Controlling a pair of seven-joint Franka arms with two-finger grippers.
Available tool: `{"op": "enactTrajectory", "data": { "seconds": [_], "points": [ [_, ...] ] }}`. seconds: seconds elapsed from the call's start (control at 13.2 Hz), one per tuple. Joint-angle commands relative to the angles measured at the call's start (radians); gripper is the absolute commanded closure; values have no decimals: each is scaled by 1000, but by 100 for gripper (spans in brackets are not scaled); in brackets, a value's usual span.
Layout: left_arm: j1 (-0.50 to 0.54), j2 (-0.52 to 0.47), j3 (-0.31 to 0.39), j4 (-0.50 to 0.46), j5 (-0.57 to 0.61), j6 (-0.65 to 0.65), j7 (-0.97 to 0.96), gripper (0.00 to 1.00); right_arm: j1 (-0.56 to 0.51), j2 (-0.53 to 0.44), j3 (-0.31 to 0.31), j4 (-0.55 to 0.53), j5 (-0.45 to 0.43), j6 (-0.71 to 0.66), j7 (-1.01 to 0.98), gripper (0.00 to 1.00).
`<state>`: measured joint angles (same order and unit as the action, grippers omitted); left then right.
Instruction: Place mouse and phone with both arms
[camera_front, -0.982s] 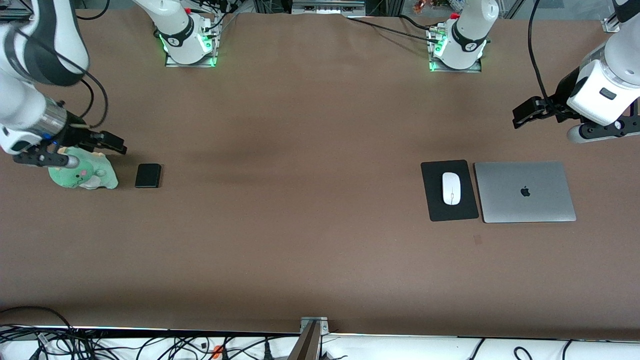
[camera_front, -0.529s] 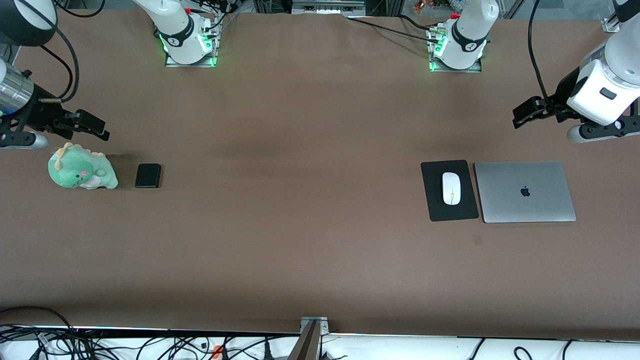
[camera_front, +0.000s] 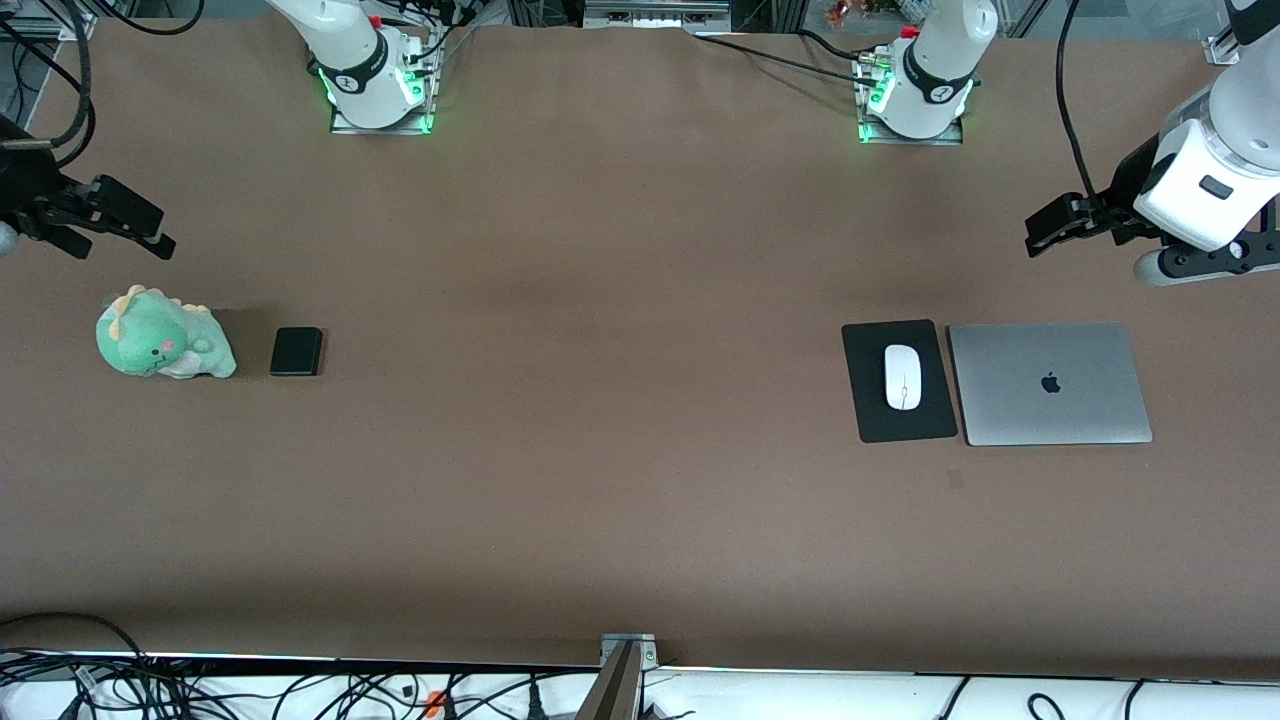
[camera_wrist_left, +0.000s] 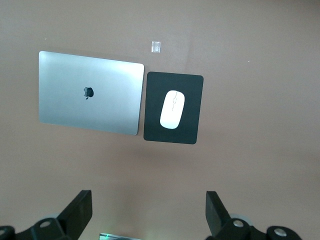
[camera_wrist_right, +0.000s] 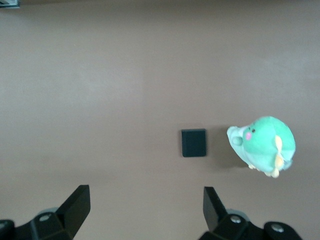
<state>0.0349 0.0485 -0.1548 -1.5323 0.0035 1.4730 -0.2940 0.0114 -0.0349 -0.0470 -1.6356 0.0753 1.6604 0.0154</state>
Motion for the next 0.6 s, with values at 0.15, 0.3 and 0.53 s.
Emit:
{"op": "enactTrajectory", "data": {
  "seconds": [0.15,0.3,0.53],
  "points": [
    [-12,-24,9,-20,21,1,-8,0,-16,-13,-4,14,-48,7,-5,0],
    [-12,-24,9,-20,23,1,-8,0,-16,-13,-2,14,-58,7,-5,0],
    [-12,-24,9,-20,21,0,-10,0,-16,-13,-2,14,-58,9,-5,0]
  ]
}}
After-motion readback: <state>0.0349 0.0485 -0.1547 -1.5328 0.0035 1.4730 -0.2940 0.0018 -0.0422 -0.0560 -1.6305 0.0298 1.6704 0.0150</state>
